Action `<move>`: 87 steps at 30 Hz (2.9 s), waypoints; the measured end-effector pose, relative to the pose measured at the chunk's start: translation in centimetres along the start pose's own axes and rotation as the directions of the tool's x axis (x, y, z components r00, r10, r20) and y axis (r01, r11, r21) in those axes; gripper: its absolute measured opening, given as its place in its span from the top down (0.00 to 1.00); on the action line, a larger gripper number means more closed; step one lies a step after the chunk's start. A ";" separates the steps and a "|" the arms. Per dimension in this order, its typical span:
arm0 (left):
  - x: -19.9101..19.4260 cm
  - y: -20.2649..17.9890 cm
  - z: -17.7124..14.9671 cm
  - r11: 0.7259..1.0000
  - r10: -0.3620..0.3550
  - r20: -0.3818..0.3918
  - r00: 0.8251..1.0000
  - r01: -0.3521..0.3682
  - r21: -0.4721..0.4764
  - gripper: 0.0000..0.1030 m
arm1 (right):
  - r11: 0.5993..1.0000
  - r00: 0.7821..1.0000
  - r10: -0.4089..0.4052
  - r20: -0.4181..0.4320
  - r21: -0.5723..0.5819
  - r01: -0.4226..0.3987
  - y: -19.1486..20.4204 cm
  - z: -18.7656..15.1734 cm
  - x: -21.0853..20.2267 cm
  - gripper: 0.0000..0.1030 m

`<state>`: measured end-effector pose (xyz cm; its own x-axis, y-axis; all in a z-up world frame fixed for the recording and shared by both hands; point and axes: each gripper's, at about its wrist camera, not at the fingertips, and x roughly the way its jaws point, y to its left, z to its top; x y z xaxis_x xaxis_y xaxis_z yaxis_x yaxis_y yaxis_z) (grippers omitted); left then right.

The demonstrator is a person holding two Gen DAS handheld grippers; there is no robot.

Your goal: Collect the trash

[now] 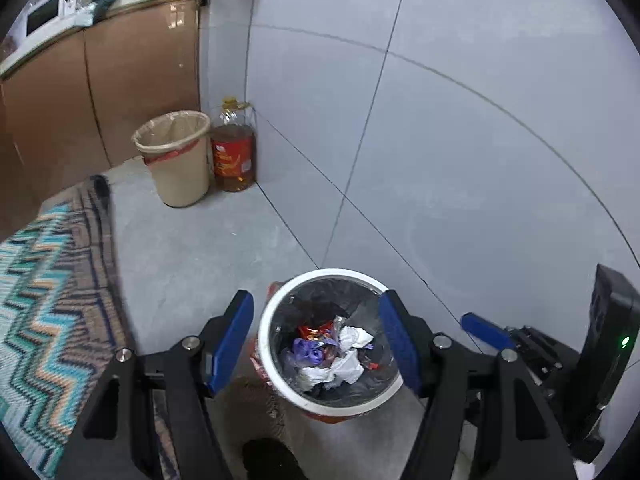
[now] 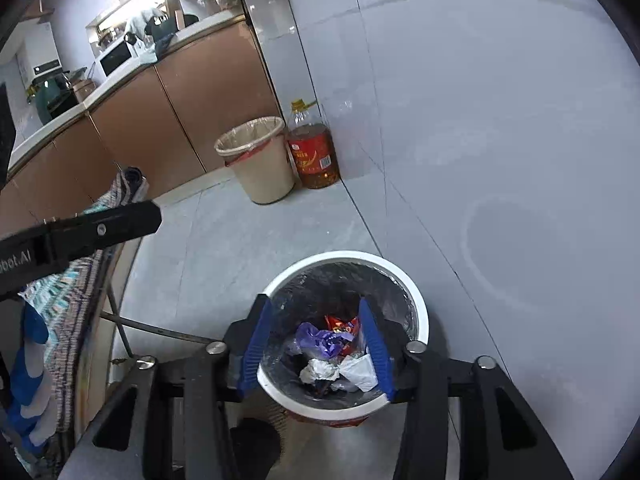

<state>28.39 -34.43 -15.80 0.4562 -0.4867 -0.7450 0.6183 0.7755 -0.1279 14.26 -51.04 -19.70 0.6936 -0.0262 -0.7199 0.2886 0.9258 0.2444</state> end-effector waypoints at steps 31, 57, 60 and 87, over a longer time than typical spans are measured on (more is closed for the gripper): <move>-32.5 11.1 -12.0 0.890 0.455 0.371 0.809 -0.426 -0.163 0.20 | 0.951 0.960 0.142 0.242 -0.301 -0.065 25.7 -3.7 -17.7 0.00; -40.4 15.4 -19.8 0.762 0.647 0.391 0.655 -0.531 -0.372 0.08 | 0.951 0.924 0.115 0.365 -0.309 0.004 28.8 -6.7 -21.6 0.00; -40.7 15.3 -20.0 0.764 0.644 0.392 0.657 -0.524 -0.376 0.08 | 0.956 0.919 0.107 0.379 -0.292 0.010 28.2 -6.8 -22.2 0.00; -39.7 14.4 -19.3 0.791 0.611 0.411 0.676 -0.504 -0.348 0.08 | 0.963 0.886 0.053 0.460 -0.257 0.076 26.9 -6.4 -23.4 0.00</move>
<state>6.81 3.78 -0.69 0.9494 -0.0203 -0.3133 0.0366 0.9983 0.0461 1.58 -23.13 -0.42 0.9336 -0.1477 -0.3264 0.1609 0.9869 0.0138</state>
